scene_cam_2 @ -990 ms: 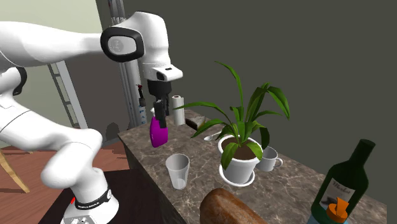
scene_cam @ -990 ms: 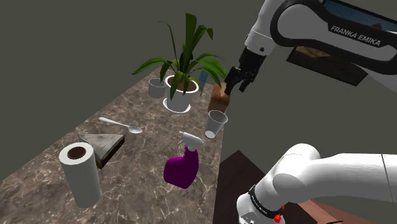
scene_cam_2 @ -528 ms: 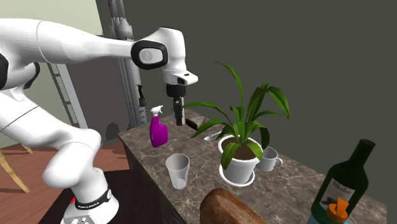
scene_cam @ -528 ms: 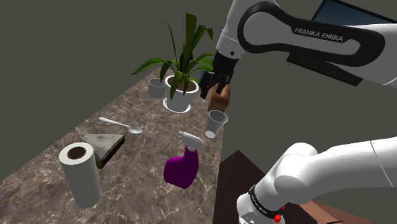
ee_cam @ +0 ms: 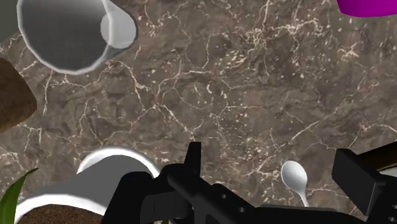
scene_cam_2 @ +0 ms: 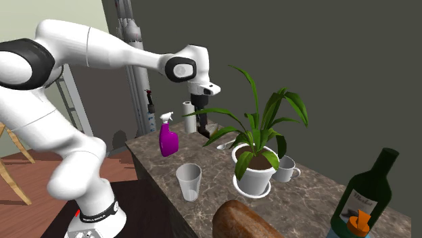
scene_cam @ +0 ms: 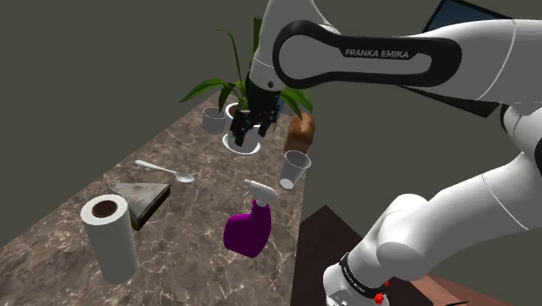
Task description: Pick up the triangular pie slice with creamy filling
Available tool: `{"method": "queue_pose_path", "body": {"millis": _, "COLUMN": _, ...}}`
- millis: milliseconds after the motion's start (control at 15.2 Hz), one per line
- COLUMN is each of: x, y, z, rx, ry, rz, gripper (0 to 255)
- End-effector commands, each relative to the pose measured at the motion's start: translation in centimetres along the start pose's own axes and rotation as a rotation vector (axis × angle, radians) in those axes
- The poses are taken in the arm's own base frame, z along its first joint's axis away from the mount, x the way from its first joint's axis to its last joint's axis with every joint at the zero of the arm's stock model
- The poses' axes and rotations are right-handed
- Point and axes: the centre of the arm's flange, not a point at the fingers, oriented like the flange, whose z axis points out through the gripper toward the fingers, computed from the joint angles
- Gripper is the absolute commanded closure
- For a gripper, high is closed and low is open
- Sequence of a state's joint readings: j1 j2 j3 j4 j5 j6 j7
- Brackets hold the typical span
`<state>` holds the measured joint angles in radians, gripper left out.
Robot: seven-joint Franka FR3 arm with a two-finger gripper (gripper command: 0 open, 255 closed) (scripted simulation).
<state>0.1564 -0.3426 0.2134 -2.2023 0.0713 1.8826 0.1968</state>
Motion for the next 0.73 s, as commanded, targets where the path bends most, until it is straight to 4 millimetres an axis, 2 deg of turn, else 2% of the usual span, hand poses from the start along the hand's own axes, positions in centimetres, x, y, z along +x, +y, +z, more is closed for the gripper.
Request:
{"method": "queue_pose_path", "body": {"millis": 0, "x": 1.4, "y": -1.8, "z": 1.1, "rx": 0.001, "ry": -0.003, "rz": -0.027, "gripper": 0}}
{"method": "queue_pose_path", "body": {"millis": 660, "x": 7.5, "y": -12.3, "z": 6.6, "rx": 0.001, "ry": -0.017, "rz": -0.158, "gripper": 0}}
